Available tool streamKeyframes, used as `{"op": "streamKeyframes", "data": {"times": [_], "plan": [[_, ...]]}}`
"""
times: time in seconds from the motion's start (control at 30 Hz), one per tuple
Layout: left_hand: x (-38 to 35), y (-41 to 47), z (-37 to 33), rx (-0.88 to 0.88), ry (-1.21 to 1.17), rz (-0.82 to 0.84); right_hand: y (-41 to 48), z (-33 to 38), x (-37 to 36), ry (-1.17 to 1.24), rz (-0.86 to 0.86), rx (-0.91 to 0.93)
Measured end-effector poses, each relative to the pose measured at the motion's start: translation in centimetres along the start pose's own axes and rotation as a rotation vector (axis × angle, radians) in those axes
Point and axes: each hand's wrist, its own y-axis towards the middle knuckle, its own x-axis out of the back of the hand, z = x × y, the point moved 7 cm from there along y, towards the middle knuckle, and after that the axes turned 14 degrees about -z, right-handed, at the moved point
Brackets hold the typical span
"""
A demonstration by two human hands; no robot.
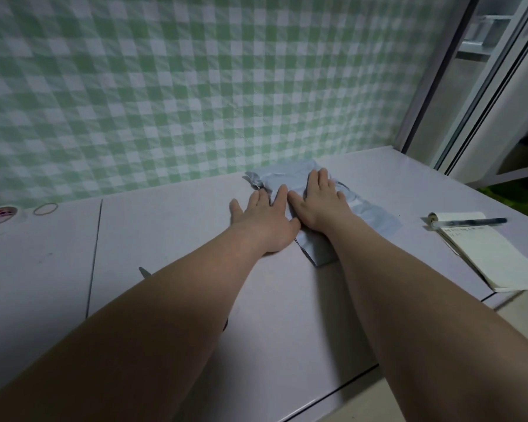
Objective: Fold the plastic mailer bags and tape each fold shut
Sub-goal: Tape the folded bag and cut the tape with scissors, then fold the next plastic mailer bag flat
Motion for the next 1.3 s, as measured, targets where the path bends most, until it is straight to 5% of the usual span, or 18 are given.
{"op": "streamKeyframes", "data": {"times": [0.4,0.67,0.97,1.3], "plan": [[0.8,0.4,0.3,-0.009,0.037,0.009,1.0,-0.4,-0.1,-0.031,0.007,-0.025],[8.0,-5.8,6.1,0.027,-0.072,-0.19,-3.1,7.7,6.5,0.124,-0.366,0.037],[14.1,-17.7,19.2,0.232,-0.095,-0.421,-12.8,22.4,4.4,0.38,-0.081,0.226],[14.8,-29.1,35.7,0.716,0.065,-0.423,-23.1,33.5,-1.0,0.507,0.166,0.434]]}}
